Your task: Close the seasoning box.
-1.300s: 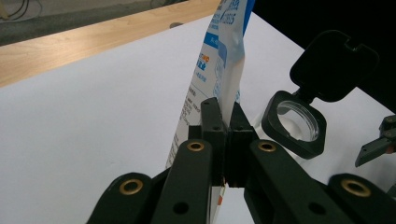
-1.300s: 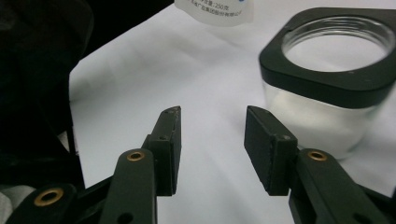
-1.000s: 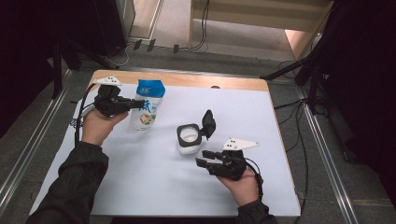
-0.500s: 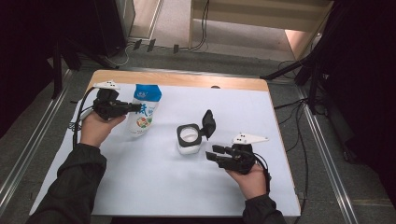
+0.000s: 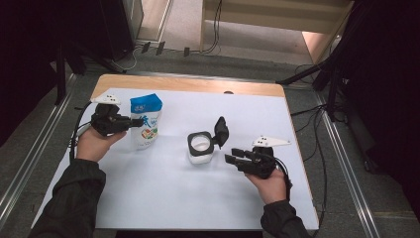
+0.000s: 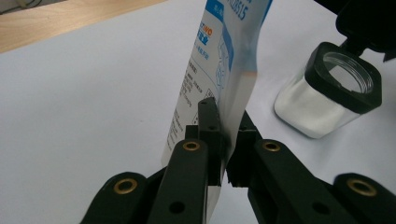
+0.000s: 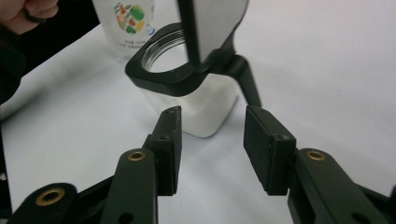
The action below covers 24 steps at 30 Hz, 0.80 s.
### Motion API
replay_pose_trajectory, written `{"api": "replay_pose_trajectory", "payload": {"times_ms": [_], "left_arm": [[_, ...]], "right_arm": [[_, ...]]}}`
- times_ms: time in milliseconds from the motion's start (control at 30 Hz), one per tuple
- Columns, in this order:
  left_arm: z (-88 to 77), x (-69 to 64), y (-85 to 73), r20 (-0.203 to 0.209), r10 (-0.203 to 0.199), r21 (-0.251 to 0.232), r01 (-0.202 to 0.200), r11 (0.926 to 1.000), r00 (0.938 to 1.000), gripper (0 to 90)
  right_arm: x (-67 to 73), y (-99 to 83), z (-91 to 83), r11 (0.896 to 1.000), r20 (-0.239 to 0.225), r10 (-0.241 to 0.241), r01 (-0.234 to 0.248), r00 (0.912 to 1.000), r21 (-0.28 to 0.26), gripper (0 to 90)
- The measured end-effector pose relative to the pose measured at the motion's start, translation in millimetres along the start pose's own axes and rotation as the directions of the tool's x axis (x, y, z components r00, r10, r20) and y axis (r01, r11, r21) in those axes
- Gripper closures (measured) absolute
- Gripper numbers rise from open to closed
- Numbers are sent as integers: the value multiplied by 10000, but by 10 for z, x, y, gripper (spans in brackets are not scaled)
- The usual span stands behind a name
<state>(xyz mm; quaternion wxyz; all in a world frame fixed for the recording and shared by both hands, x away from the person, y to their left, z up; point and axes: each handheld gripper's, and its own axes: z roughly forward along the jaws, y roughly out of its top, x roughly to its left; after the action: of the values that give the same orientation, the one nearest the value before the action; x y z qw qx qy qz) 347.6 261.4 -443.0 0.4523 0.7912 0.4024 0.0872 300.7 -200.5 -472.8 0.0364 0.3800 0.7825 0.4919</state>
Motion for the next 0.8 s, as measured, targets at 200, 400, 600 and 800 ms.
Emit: {"api": "replay_pose_trajectory", "payload": {"times_ms": [200,400,600,800], "left_arm": [[-30,10,-136,-80,-279,108,280,9995,9996,860],[-22,-25,-174,-169,-50,83,51,10000,9998,833],[26,-56,-168,-413,52,213,-43,9998,9991,786],[37,-60,-168,-336,68,135,-64,9999,9994,744]], "right_arm": [[-105,8,-52,9999,96,164,-164,9998,33,632],[-150,48,-66,9996,169,237,-235,9996,-138,656],[-154,77,26,9999,215,161,-162,9996,45,745],[-122,114,80,9996,185,164,-168,9997,221,862]]}}
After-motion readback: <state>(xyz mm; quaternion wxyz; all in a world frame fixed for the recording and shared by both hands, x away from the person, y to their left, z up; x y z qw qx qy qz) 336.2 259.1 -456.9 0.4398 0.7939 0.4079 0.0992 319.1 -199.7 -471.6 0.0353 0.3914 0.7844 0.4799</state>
